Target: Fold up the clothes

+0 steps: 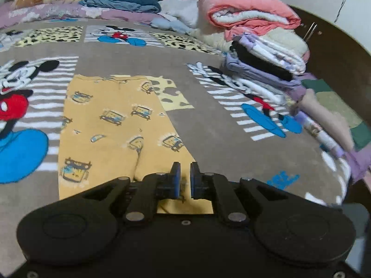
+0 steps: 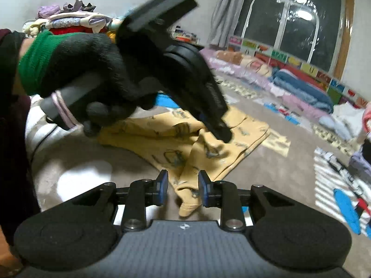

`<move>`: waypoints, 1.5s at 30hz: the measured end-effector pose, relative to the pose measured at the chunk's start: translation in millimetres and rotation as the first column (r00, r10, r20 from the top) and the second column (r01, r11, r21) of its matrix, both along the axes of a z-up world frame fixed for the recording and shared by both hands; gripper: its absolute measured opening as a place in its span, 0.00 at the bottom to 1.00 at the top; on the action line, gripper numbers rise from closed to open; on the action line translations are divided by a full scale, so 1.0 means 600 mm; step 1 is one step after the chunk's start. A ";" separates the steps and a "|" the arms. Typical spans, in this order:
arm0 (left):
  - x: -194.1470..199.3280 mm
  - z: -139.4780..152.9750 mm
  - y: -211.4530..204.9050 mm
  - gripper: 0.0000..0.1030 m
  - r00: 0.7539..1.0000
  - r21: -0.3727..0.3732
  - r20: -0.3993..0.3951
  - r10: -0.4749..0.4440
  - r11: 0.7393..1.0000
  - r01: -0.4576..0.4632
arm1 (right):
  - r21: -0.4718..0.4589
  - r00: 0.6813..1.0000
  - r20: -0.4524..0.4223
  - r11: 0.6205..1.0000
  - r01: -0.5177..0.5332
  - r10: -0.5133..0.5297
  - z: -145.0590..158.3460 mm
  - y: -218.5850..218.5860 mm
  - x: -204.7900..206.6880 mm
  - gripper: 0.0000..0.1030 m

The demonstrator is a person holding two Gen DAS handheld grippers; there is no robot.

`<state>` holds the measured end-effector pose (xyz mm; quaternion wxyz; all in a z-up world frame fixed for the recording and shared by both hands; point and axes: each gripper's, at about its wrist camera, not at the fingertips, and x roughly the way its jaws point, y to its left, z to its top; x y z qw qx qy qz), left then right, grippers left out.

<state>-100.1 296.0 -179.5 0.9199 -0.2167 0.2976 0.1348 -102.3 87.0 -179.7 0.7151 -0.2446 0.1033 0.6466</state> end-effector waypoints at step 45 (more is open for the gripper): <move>-0.200 0.019 -0.098 0.42 0.979 0.491 -0.163 -0.121 0.851 0.187 | -0.045 0.935 -0.355 0.998 -0.033 0.015 0.008 0.094 0.084 0.29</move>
